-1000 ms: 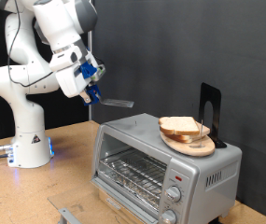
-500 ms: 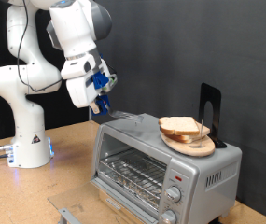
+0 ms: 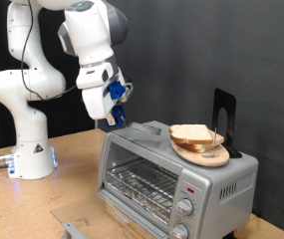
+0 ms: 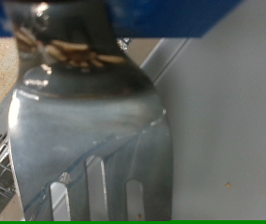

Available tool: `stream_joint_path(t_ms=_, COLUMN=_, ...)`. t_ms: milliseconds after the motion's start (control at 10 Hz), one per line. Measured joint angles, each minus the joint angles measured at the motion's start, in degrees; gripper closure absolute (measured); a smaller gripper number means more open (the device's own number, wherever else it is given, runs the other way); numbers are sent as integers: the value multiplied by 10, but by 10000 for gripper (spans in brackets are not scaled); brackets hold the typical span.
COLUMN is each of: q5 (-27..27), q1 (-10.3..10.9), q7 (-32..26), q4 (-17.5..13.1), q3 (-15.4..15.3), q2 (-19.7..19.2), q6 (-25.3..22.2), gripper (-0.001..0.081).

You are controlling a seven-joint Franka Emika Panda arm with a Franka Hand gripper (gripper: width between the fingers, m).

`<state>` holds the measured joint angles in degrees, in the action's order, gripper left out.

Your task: Make a piece of toast with the oven

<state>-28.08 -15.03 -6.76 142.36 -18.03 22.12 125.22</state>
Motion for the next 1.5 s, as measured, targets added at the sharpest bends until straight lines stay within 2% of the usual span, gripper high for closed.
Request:
stream_joint_path(t_ms=800, q5=11, q1=0, q7=37, q4=-33, q3=-17, q2=-41, q6=18, gripper=403)
stream_joint_path(t_ms=1500, q5=-4, q1=0, q7=20, q4=-41, q3=-14, q2=-27, q6=25, gripper=403)
